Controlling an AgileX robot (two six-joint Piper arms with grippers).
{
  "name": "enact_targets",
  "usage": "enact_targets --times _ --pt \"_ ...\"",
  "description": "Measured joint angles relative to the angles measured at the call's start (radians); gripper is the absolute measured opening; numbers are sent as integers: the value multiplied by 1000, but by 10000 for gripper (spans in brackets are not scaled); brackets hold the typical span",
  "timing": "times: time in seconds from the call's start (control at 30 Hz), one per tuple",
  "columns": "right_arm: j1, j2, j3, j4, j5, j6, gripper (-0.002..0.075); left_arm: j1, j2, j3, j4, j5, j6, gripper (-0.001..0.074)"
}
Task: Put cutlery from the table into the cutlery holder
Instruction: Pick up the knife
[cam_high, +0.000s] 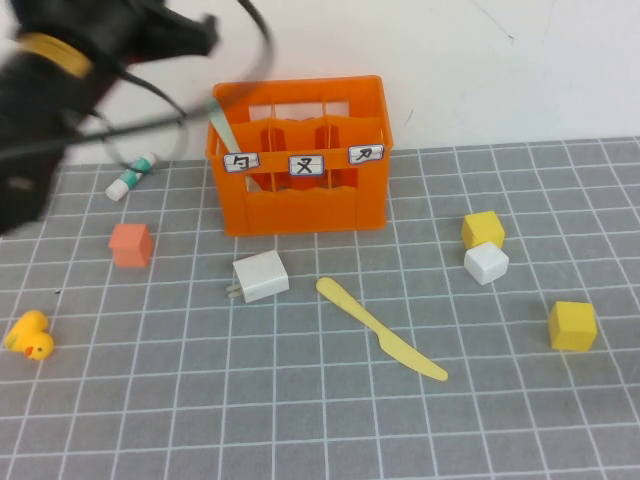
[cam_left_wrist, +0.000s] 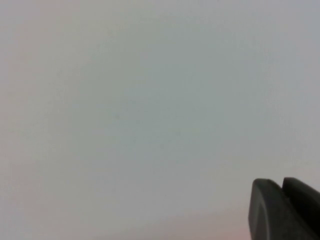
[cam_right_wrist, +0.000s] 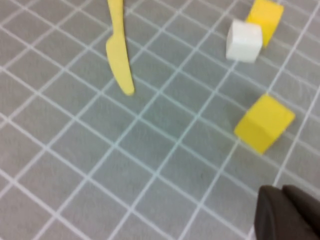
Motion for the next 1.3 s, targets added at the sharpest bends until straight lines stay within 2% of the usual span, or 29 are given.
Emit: enact_targets --times 0.3,0.43,0.63,0.77,0.87,1.0,1.2,1.3 --pt "6 322 -264 117 190 -95 -3 2 -298 0 -68 628 -27 1" --pt "83 509 -369 127 207 -117 -3 2 -370 18 -68 863 -37 1" --pt "297 734 -516 105 132 -99 -3 2 -521 185 -64 875 -61 1" --pt "430 897 -654 -9 85 29 -3 2 -633 325 -65 885 -67 1" --pt "496 1015 -770 -142 90 131 -3 2 -707 454 -83 885 -70 1" --pt "549 1142 -925 -297 113 240 -3 2 -795 584 -85 890 -79 1" --pt "560 1333 -1157 -356 215 313 2 2 -936 696 -85 788 -132 1" --pt "560 1423 -1284 -397 280 337 70 2 -979 727 -85 738 -144 1"
